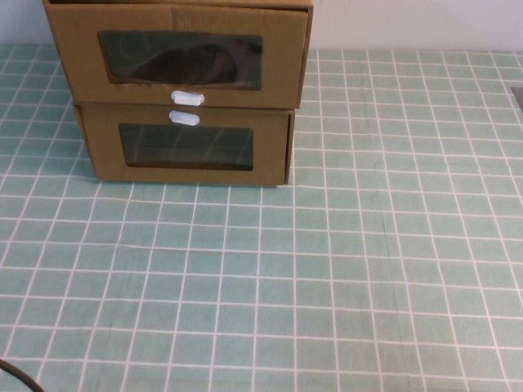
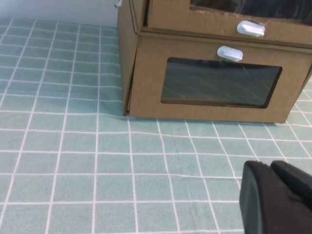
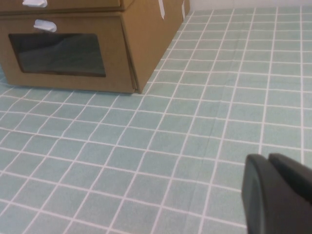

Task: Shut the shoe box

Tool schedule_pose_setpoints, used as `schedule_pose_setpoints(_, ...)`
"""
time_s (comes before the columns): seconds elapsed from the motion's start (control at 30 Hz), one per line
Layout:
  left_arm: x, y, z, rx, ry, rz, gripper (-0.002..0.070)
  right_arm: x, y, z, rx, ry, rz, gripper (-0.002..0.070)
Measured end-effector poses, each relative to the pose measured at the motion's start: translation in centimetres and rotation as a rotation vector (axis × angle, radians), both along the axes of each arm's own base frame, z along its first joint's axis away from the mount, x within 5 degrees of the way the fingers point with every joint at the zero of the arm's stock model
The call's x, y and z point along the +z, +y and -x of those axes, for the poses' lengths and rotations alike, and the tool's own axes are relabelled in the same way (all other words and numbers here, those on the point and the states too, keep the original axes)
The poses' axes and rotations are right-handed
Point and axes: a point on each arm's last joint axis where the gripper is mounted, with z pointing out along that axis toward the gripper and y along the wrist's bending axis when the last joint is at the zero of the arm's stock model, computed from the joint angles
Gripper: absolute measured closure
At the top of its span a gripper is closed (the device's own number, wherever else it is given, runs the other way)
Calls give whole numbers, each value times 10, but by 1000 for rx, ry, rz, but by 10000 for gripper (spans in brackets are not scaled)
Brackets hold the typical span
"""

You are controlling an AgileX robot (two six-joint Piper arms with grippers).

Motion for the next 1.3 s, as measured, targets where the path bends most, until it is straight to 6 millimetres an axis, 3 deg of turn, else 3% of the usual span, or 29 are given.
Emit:
schedule_pose_setpoints(0.17,0,0,0,0,-2,0,680,0,0,0,0,0,0,690)
schedule_pose_setpoints(0.37,-7,4,15,9,-96,-7,680,0,0,0,0,0,1,690)
schedule_pose_setpoints(0.57,-51,11,22,37,-155,-198,680,0,0,0,0,0,1,690)
schedule_pose_setpoints(0.73,-85,12,23,37,-139,-229,680,0,0,0,0,0,1,690)
schedule_pose_setpoints(0.97,-96,13,26,24,-37,-242,680,0,0,0,0,0,1,690)
schedule_pose_setpoints(1.3,-96,13,26,23,-34,-243,680,0,0,0,0,0,1,690)
